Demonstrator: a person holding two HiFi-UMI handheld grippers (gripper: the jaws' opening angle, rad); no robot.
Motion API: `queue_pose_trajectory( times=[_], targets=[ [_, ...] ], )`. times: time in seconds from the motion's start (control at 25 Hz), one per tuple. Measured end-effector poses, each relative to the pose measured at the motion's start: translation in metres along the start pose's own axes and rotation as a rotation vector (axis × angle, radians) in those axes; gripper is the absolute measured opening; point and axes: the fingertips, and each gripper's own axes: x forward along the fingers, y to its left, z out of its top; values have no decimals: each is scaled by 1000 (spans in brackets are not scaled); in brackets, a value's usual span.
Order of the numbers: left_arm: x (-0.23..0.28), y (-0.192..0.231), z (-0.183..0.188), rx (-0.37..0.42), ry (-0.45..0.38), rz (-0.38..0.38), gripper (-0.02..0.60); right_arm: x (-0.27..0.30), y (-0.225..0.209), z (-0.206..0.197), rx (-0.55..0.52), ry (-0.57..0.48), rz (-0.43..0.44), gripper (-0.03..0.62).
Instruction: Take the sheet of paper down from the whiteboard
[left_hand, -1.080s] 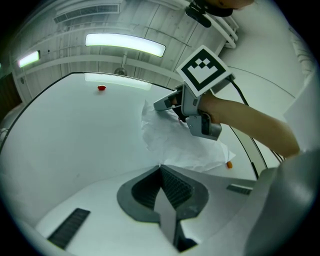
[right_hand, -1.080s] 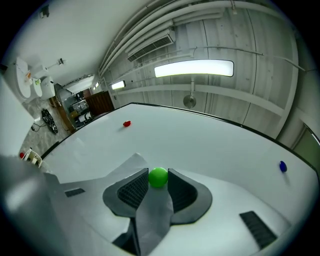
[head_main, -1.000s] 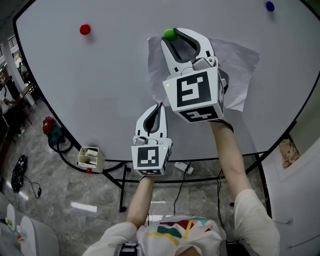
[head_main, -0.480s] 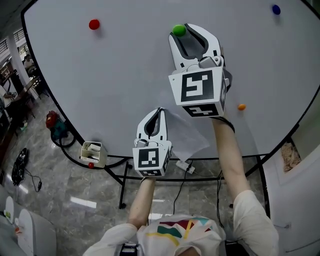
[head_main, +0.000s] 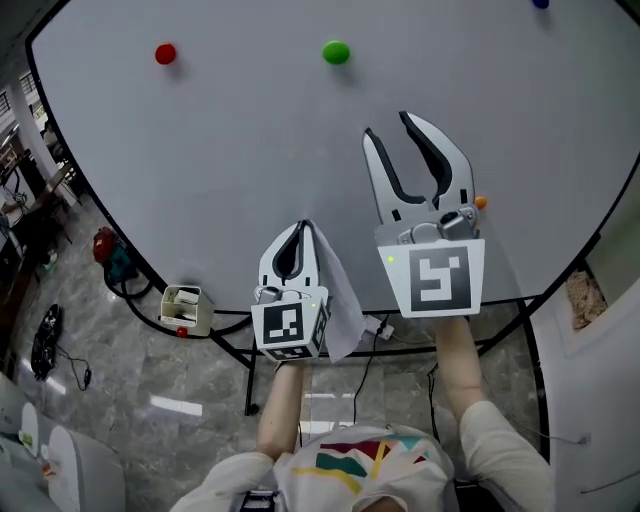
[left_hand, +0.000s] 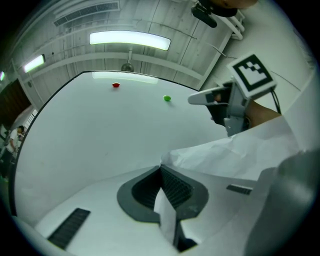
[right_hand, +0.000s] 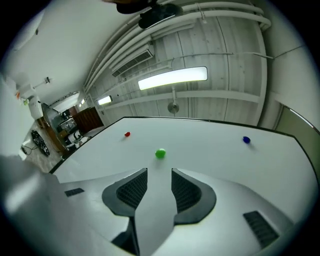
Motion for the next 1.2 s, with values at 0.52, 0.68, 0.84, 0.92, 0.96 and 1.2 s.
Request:
queue_pose_trajectory(
  times=[0.52, 0.68, 0.84, 0.92, 0.96, 1.2],
  targets=[
    [-11, -5, -24, 25, 50, 15, 46, -123, 22, -147, 165, 433, -1, 137],
    [-11, -12, -18, 32, 36, 7, 46, -125, 22, -148, 169, 448, 3, 137],
    [-12, -17, -15, 43, 29, 0, 46, -128, 19, -150, 182, 463, -11, 137],
    [-12, -17, -14, 46, 28, 2, 46, -128, 17, -150, 185, 462, -17, 137],
    [-13, -17, -14, 48, 29, 2, 46, -129, 16, -150, 186, 463, -20, 137],
    [-12, -15, -16, 48, 33, 10, 46, -129, 14, -157, 192, 475, -22, 137]
  ],
)
